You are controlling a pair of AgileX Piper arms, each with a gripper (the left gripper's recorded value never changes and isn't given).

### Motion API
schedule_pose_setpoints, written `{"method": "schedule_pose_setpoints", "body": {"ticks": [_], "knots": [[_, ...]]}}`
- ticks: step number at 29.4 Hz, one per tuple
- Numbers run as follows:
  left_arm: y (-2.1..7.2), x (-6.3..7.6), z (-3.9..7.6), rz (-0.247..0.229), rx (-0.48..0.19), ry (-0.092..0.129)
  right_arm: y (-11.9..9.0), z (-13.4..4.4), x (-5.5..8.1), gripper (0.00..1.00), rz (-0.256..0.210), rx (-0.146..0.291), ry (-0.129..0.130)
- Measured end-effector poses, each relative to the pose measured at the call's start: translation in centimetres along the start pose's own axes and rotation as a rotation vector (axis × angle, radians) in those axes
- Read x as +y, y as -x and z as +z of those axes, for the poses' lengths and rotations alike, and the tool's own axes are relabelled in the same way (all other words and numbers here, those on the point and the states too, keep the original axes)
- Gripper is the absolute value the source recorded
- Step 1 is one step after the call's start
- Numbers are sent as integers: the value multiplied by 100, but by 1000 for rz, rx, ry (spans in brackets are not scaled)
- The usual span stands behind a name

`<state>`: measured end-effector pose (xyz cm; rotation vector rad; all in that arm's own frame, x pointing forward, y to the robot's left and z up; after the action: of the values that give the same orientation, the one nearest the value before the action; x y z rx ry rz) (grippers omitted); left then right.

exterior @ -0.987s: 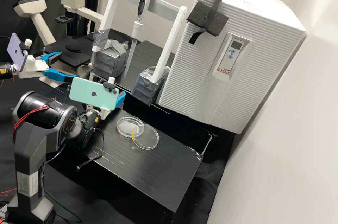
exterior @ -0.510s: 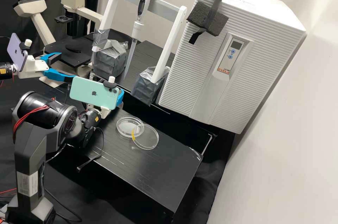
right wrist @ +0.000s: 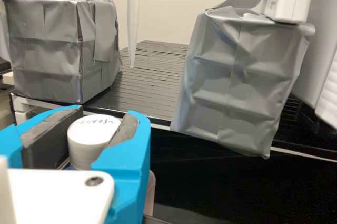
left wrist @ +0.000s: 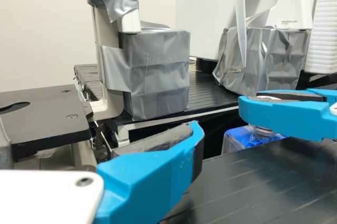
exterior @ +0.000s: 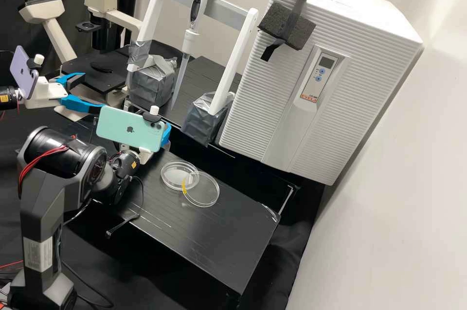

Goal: Open the bottle

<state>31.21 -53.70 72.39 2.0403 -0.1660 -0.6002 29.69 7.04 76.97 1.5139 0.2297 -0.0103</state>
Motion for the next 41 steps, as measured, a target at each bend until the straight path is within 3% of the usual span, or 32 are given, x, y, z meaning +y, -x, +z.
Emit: {"method": "schedule_pose_setpoints", "body": {"ticks": [15,20,24,27,32,41], "knots": [[0,0,0,0,0,0,47,-77,83,0,40,38,1],[0,0,0,0,0,0,196,-114,117,0,46,53,5],[0,0,0,0,0,0,382,-171,158,0,64,91,16],[0,0,0,0,0,0,533,-203,164,0,75,129,4],[-2,2,0,1,0,0,719,-223,96,0,58,164,12],[-23,11,35,1,-9,0,862,-109,-101,0,-19,134,12]]}}
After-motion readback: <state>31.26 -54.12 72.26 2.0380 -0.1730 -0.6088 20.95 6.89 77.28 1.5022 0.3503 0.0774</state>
